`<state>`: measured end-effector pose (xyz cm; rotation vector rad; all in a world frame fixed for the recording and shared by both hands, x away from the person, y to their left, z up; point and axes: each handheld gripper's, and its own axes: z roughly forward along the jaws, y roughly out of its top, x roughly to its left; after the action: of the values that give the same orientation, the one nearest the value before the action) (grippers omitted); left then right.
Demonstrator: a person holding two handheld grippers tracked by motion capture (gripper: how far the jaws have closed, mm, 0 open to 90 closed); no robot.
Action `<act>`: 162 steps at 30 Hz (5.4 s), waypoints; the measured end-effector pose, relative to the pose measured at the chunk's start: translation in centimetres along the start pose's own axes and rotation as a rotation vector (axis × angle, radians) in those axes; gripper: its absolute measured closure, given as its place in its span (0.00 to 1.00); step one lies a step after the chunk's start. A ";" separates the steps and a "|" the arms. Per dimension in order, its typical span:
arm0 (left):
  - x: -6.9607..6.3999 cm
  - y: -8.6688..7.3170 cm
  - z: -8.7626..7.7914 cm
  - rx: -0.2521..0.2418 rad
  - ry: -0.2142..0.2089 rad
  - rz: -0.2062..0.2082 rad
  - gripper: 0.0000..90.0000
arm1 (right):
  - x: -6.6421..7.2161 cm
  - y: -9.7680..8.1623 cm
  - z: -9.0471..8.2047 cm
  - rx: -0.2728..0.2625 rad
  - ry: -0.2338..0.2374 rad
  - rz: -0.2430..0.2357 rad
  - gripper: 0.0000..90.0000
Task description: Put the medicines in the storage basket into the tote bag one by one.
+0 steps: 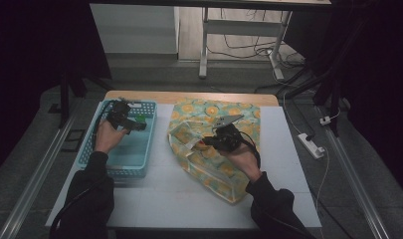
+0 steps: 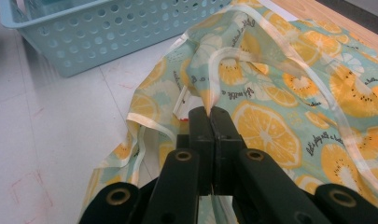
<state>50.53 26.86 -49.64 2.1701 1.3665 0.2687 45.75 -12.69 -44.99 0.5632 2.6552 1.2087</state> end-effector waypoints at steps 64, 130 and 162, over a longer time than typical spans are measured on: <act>-2.9 4.0 -4.7 0.006 -0.004 0.037 0.58 | -0.2 0.2 -0.9 -0.046 -0.004 0.011 1.00; -20.8 3.7 -2.6 -0.072 -0.302 0.420 0.58 | -0.8 0.9 -3.6 -0.160 -0.041 0.021 1.00; -19.9 6.7 5.1 -0.094 -0.257 0.358 0.57 | -0.9 0.8 -3.5 -0.153 -0.045 0.022 1.00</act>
<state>48.75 5.37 -47.70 2.2685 0.8077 0.1749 45.72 -15.02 -42.11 0.5879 2.4987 1.3747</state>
